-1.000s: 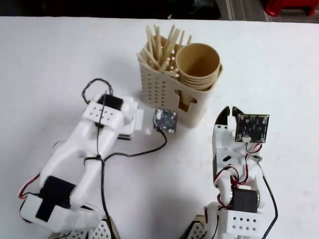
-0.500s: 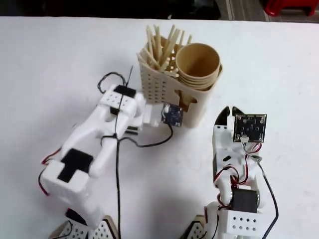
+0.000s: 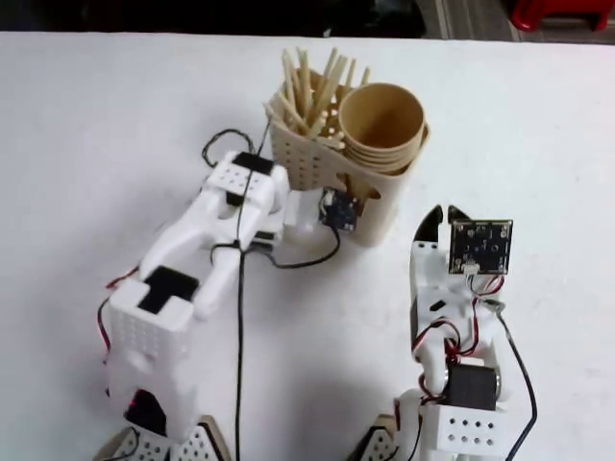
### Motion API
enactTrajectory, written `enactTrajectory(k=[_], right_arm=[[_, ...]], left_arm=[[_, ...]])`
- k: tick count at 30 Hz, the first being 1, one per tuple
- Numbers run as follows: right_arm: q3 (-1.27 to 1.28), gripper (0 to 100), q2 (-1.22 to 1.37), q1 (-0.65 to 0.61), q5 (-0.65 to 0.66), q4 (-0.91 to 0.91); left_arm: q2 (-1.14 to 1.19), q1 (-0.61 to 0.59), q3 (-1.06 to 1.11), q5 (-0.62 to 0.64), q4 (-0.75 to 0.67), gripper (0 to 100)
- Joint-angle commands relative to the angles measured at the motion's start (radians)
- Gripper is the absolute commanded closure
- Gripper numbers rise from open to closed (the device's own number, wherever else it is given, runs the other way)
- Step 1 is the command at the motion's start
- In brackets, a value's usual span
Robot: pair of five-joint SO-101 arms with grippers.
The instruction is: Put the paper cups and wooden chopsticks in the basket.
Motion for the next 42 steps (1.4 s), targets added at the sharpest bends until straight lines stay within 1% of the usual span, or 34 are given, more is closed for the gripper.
enactTrajectory(k=[1,5,13,18,22,26,30,35,37,42], right_arm=[[-0.017,94.3,-0.012,0.010,0.006,-0.021],[-0.017,94.3,-0.012,0.010,0.006,-0.022],[-0.017,94.3,-0.012,0.010,0.006,-0.022],[-0.017,94.3,-0.012,0.010,0.006,-0.022],[-0.017,94.3,-0.012,0.010,0.006,-0.022],[-0.017,94.3,-0.012,0.010,0.006,-0.022],[-0.017,94.3,-0.012,0.012,0.006,-0.022],[-0.017,94.3,-0.012,0.012,0.006,-0.022],[-0.017,94.3,-0.012,0.012,0.006,-0.022],[-0.017,94.3,-0.012,0.012,0.006,-0.022]], left_arm=[[0.048,0.001,-0.104,-0.126,0.081,88],[0.061,0.001,-0.115,-0.230,0.164,98],[0.059,0.004,-0.117,-0.244,0.311,98],[0.058,0.008,-0.118,-0.245,0.433,98],[0.053,0.004,-0.115,-0.245,0.479,98],[-0.053,0.004,-0.044,-0.288,0.531,98],[-0.275,0.013,0.146,-0.308,0.488,98],[-0.593,0.016,0.347,-0.295,0.411,98],[-0.708,0.018,0.387,-0.229,0.368,98],[-0.921,0.041,0.413,-0.009,0.253,98]])
